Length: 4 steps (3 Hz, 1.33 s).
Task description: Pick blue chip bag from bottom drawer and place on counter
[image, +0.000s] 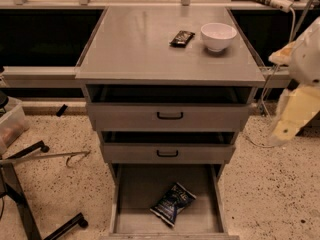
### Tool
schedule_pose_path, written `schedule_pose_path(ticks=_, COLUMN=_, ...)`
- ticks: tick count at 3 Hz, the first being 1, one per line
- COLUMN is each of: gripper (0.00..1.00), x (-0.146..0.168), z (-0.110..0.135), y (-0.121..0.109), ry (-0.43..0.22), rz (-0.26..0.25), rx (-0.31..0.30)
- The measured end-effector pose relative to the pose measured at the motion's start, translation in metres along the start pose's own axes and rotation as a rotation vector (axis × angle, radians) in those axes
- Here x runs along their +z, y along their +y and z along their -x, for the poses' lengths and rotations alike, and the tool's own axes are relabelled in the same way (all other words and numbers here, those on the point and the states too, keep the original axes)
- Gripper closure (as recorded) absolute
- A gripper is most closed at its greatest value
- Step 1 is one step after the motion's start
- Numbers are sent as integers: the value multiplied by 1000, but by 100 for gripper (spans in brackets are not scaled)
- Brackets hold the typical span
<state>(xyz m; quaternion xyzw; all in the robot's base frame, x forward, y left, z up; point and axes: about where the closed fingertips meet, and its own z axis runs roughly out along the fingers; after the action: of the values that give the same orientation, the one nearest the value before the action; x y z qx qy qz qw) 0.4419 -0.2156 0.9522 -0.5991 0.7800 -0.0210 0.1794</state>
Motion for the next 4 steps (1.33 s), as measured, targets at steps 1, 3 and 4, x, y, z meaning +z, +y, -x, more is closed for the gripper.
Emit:
schedule_pose_path(ticks=1, gripper=0, x=79, z=-17, y=29, ry=-108, rz=80, rx=44)
schedule_pose_path(ticks=3, gripper=0, x=258, z=-36, y=73, ry=-252, rz=175, rx=122)
schedule_pose_path(ticks=4, gripper=0, x=258, z=-36, y=74, ry=-251, rz=176, rx=121)
